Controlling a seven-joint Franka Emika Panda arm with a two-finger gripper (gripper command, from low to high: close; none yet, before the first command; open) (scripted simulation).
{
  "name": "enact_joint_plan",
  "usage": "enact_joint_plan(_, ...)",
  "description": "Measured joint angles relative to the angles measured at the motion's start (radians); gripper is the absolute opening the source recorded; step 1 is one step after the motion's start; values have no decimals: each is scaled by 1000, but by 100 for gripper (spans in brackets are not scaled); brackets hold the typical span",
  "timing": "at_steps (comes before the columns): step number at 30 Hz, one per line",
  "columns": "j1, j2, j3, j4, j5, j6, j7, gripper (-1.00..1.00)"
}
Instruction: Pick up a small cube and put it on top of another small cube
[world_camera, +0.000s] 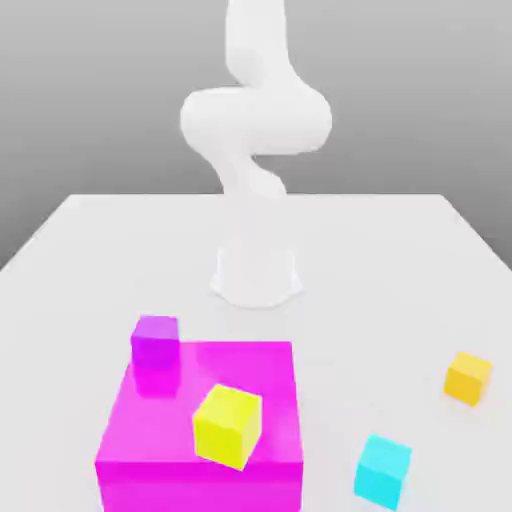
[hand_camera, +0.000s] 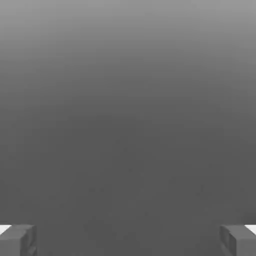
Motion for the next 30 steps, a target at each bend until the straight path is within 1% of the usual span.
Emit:
enact_joint_plan(11, 284, 276, -42, -96, 26, 140, -490, 0)
enact_joint_plan(16, 395, 400, -45, -139, 45, 203, -714, 0)
enact_joint_plan(25, 551, 623, -4, -216, 72, 315, -1113, 0)
enact_joint_plan(30, 639, 745, 33, -259, 54, 379, -1311, 0)
